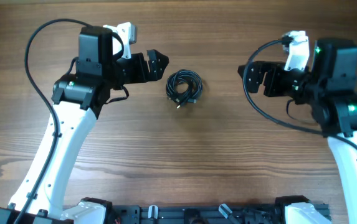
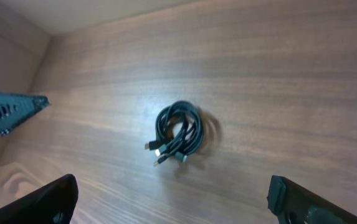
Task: Untangle cables
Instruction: 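Reach both grippers forward to the black cable bundle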
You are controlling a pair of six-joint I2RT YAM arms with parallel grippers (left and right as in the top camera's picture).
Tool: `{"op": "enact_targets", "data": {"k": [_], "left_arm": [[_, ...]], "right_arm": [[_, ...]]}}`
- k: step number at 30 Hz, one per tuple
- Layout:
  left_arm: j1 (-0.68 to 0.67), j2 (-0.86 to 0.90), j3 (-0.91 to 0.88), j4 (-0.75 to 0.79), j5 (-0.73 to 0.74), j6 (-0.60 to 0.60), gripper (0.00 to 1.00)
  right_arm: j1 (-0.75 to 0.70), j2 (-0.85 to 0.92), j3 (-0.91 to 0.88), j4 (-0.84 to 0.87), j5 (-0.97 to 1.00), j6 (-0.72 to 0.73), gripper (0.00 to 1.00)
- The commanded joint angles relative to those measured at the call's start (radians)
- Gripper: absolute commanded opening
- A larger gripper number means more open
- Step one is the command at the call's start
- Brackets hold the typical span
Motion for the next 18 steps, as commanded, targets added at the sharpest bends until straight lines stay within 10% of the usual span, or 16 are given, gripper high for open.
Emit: {"op": "enact_targets", "data": {"k": [1,11,18], "left_arm": [[-0.011,0.101,0.016,-0.004,-0.152,-0.177,0.88],[-0.147,0.471,0.016,0.162,-0.326,-0.278,0.47],[-0.195,0.588,0.016,0.247,-0.411,-0.292,0.53]], "right_arm": [[0.003,0.045,0.019,-0.003,-0.04,0.012,1.0],[0.003,0.084,0.019,-0.039,-0.007,-0.014,1.0],[0.003,0.094,0.019,-0.038,-0.003,-0.014,1.0]]}}
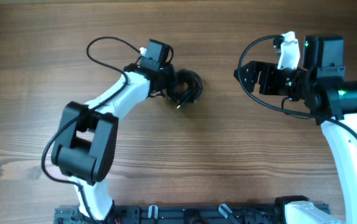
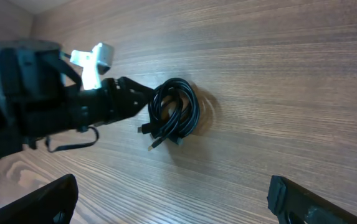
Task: Untangle cables
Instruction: 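Reach both grippers forward to the black cable bundle, then grasp the cable bundle with both grippers and lift it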
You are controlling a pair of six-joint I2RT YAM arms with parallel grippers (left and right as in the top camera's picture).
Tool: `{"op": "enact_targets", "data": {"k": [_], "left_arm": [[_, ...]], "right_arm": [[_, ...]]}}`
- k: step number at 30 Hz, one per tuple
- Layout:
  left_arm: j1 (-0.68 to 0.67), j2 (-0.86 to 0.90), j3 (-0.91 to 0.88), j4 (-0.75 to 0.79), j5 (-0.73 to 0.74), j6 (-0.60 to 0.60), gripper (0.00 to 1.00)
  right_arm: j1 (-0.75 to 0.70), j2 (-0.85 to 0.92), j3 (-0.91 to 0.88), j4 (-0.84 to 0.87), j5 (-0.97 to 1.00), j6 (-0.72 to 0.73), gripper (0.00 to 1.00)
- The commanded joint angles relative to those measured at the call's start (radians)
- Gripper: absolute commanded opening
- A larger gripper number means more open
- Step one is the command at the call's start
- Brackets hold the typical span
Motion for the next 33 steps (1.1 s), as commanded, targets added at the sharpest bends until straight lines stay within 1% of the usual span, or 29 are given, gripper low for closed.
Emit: {"op": "enact_targets", "data": {"k": [1,3,5,6,8,9,11,12,14,17,18,21,23,24,27,29,31,32,33], "left_arm": [[-0.018,0.042,0.01,0.035,-0.042,-0.014,0.53],[-0.02,0.055,0.01,0.034,-0.043,-0.014,0.52],[-0.02,0.083,0.01,0.03,-0.042,-0.014,0.47],[-0.021,0.097,0.01,0.023,-0.042,-0.014,0.4],[-0.021,0.109,0.01,0.011,-0.042,-0.014,0.13],[-0.021,0.107,0.011,0.015,-0.027,-0.014,0.04],[-0.016,0.088,0.013,0.015,0.03,-0.014,0.04],[0.0,0.03,0.013,0.016,0.139,-0.014,0.04],[0.019,-0.045,0.013,0.016,0.232,-0.007,0.04],[0.058,-0.197,0.013,0.016,0.426,0.092,0.04],[0.065,-0.244,0.013,0.015,0.47,0.099,0.04],[0.068,-0.343,0.012,-0.001,0.487,0.144,0.04],[0.068,-0.362,0.012,-0.028,0.487,0.148,0.04],[0.068,-0.362,0.012,-0.054,0.486,0.149,0.04],[0.09,-0.363,0.012,-0.133,0.484,0.149,0.04],[0.1,-0.363,0.012,-0.158,0.491,0.149,0.04],[0.1,-0.363,0.012,-0.158,0.534,0.149,0.04],[0.1,-0.363,0.012,-0.167,0.537,0.15,0.04],[0.1,-0.363,0.012,-0.173,0.515,0.149,0.04]], "right_arm": [[0.003,0.014,0.019,0.002,0.006,-0.013,1.0],[0.003,0.014,0.019,0.002,0.006,-0.013,1.0],[0.003,0.014,0.019,0.002,0.006,-0.013,1.0],[0.003,0.014,0.019,0.003,0.006,-0.013,1.0],[0.003,0.014,0.019,0.005,0.006,-0.013,1.0],[0.003,0.015,0.019,0.011,0.006,-0.013,1.0],[0.003,0.021,0.019,0.023,0.006,-0.01,1.0],[0.003,0.024,0.019,0.026,0.005,-0.01,1.0],[0.003,0.024,0.019,0.033,0.0,-0.011,1.0],[0.004,0.024,0.019,0.062,-0.067,-0.013,0.99],[0.004,0.024,0.019,0.074,-0.102,-0.013,0.98],[0.04,0.023,0.019,0.095,-0.141,-0.011,0.96],[0.105,0.024,0.019,0.116,-0.132,-0.01,0.94],[0.136,0.024,0.019,0.127,-0.112,-0.01,0.91],[0.234,0.024,0.019,0.146,0.039,0.081,0.88],[0.286,0.024,0.019,0.17,0.101,0.123,0.86],[0.335,0.025,0.019,0.196,0.148,0.174,0.8],[0.367,0.027,0.019,0.21,0.173,0.209,0.74],[0.386,0.027,0.019,0.217,0.191,0.237,0.71]]}}
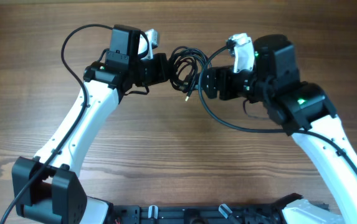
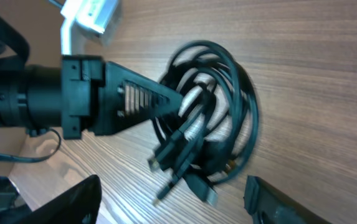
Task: Untangle cables
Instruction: 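Grasp the cable bundle with both grippers and lift it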
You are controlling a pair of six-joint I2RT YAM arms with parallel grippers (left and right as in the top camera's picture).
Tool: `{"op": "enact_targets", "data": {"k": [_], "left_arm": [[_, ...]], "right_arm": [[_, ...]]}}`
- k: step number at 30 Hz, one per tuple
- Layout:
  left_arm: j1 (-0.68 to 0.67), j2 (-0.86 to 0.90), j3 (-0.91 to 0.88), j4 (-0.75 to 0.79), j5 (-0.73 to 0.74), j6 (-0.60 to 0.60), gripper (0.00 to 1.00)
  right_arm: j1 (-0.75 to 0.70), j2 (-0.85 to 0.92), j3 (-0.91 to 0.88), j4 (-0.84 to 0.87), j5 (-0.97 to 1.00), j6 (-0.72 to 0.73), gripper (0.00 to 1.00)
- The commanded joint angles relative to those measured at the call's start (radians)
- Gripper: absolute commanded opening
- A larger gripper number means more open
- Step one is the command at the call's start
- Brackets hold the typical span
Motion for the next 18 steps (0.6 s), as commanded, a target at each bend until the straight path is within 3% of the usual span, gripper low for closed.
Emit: {"op": "enact_targets", "data": {"k": [1,9,13,18], "left_arm": [[0.003,-0.013,0.003,-0.012,0.001,0.015,0.04],[0.002,-0.013,0.003,-0.005,-0.018,-0.015,0.04],[0.002,-0.013,0.003,-0.004,0.029,-0.014,0.04],[0.0,-0.013,0.003,-0.005,0.129,-0.015,0.04]], "right_arm": [[0.058,0.013,0.019,0.022,0.099,0.111,0.66],[0.142,0.134,0.019,0.027,0.132,0.268,0.36],[0.142,0.193,0.019,0.027,0.238,0.268,0.38],[0.142,0.277,0.019,0.108,0.194,0.264,0.42]]}}
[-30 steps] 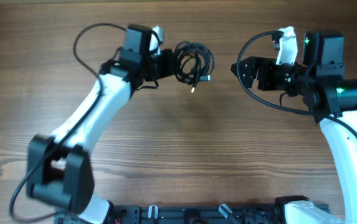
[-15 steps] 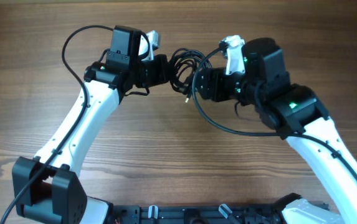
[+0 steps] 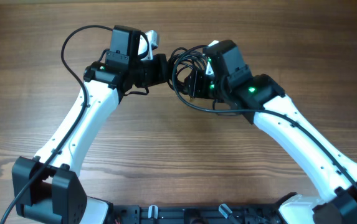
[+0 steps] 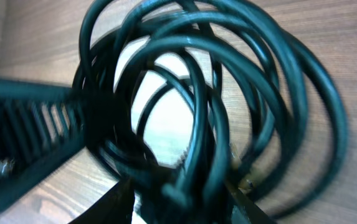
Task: Untangle cables
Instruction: 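Grasp the cable bundle with both grippers and lift it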
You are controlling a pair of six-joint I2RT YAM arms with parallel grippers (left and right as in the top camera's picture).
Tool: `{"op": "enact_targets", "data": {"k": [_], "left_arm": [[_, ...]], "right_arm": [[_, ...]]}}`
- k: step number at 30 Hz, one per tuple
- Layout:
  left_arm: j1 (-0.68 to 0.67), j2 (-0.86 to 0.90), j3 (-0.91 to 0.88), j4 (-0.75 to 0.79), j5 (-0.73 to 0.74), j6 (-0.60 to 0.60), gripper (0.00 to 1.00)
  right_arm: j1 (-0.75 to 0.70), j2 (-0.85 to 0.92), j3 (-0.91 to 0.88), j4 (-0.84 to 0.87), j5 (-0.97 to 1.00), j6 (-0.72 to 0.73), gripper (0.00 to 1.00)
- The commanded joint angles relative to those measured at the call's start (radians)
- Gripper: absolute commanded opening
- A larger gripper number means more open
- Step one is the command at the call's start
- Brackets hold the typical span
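Observation:
A coil of black cables [image 3: 188, 60] sits just behind the table's middle, between my two grippers. My left gripper [image 3: 166, 67] reaches it from the left and is shut on the coil's left side. In the right wrist view its ribbed finger [image 4: 28, 124] meets the loops [image 4: 215, 93]. My right gripper [image 3: 195, 81] comes in from the right. Its fingers [image 4: 119, 202] are drawn in close around several strands and a plug at the coil's lower part [image 4: 178, 199]. The view is blurred, and the cable ends are hidden in the bundle.
The wooden table [image 3: 290, 37] stretches around the coil on all sides. A black rail [image 3: 197, 214] runs along the front edge. Each arm's own black lead loops beside it, the left one [image 3: 72, 43] arching over the left arm.
My right gripper has moved left onto the coil, and its fingers, open just short of it before, now stand closed in around the strands. The left gripper and the coil have held their place.
At first the coil lay on the table with both grippers open and apart from it. Then my left gripper reached its left side. Later the coil was held further back by the left gripper with the right one near, and now both grip it.

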Motion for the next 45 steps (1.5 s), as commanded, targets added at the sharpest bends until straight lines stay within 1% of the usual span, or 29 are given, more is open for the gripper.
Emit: {"op": "enact_targets", "data": {"k": [1,2,3,4,6,7,9,11,12,13,14,16,18,21,24,25,26,27,28,29,30,31,33,35,36,37,39,43,45], "left_arm": [[0.0,-0.013,0.003,0.007,0.143,-0.011,0.04],[0.0,-0.013,0.003,0.006,0.142,-0.01,0.04],[0.001,-0.013,0.003,0.006,0.142,-0.01,0.04],[0.001,-0.013,0.003,0.006,0.138,-0.01,0.04],[0.001,-0.013,0.003,0.006,0.134,-0.01,0.04],[0.001,-0.013,0.003,0.007,0.13,-0.01,0.04],[0.002,-0.013,0.003,0.006,0.129,-0.01,0.04],[0.002,-0.013,0.003,-0.001,0.079,-0.01,0.04],[0.002,-0.013,0.003,-0.006,0.033,-0.023,0.04],[0.002,-0.013,0.003,-0.011,-0.005,-0.072,0.04],[0.002,-0.013,0.003,-0.011,-0.033,-0.138,0.04],[0.002,-0.013,0.003,-0.005,-0.042,-0.214,0.04],[0.002,-0.013,0.003,0.019,-0.026,-0.228,0.04],[0.002,-0.013,0.003,0.074,-0.016,-0.188,0.04],[0.014,-0.013,0.003,0.139,-0.002,-0.164,0.04],[0.03,-0.013,0.003,0.174,0.035,-0.163,0.04],[0.049,-0.013,0.003,0.224,0.097,-0.164,0.04],[0.07,-0.013,0.003,0.282,0.18,-0.164,0.04],[0.091,-0.013,0.003,0.341,0.271,-0.165,0.04],[0.11,-0.013,0.003,0.378,0.328,-0.177,0.04],[0.135,-0.013,0.003,0.409,0.368,-0.25,0.04],[0.161,-0.013,0.003,0.407,0.371,-0.337,0.04],[0.195,-0.013,0.003,0.363,0.371,-0.446,0.04],[0.203,-0.013,0.003,0.311,0.37,-0.504,0.04],[0.197,-0.013,0.003,0.262,0.369,-0.534,0.04],[0.187,-0.013,0.003,0.229,0.369,-0.546,0.04],[0.161,-0.013,0.003,0.182,0.37,-0.565,0.04],[0.093,-0.013,0.003,0.135,0.383,-0.591,0.04],[0.034,-0.013,0.003,0.114,0.385,-0.59,0.04]], "right_arm": [[0.003,0.056,0.019,0.06,-0.024,-0.003,0.37],[0.001,0.048,0.019,0.077,-0.023,-0.034,0.29],[-0.003,0.034,0.021,0.087,-0.013,-0.056,0.27],[-0.024,-0.006,0.038,0.091,0.003,-0.081,0.19],[-0.063,-0.095,0.056,0.1,0.0,-0.091,0.08],[-0.08,-0.136,0.056,0.102,-0.002,-0.09,0.06],[-0.097,-0.204,0.056,0.082,-0.006,-0.076,0.04],[-0.098,-0.262,0.056,0.073,-0.047,-0.076,0.04],[-0.098,-0.29,0.056,0.071,-0.055,-0.064,0.04],[-0.098,-0.298,0.056,0.056,-0.052,-0.062,0.04],[-0.098,-0.297,0.056,0.027,-0.027,-0.062,0.04],[-0.098,-0.269,0.049,-0.031,0.035,-0.062,0.05],[-0.097,-0.185,0.049,-0.092,-0.011,-0.071,0.06],[-0.097,-0.099,0.049,-0.124,-0.069,-0.093,0.14],[-0.097,-0.066,0.049,-0.155,-0.089,-0.144,0.45],[-0.097,-0.069,0.049,-0.155,-0.089,-0.16,0.6],[-0.097,-0.069,0.05,-0.155,-0.098,-0.166,0.67],[-0.097,-0.069,0.05,-0.153,-0.118,-0.189,0.7],[-0.097,-0.069,0.05,-0.153,-0.129,-0.197,0.72],[-0.097,-0.07,0.051,-0.152,-0.131,-0.21,0.73],[-0.097,-0.075,0.055,-0.15,-0.132,-0.212,0.74],[-0.097,-0.082,0.061,-0.148,-0.138,-0.213,0.74],[-0.097,-0.109,0.08,-0.146,-0.146,-0.237,0.74],[-0.097,-0.141,0.098,-0.143,-0.127,-0.229,0.75],[-0.097,-0.154,0.098,-0.144,-0.074,-0.19,0.75],[-0.097,-0.159,0.098,-0.148,-0.031,-0.154,0.74],[-0.097,-0.151,0.098,-0.127,-0.024,-0.147,0.74],[-0.097,-0.137,0.098,-0.072,-0.047,-0.132,0.74],[-0.097,-0.137,0.098,-0.026,-0.082,-0.132,0.74]]}}
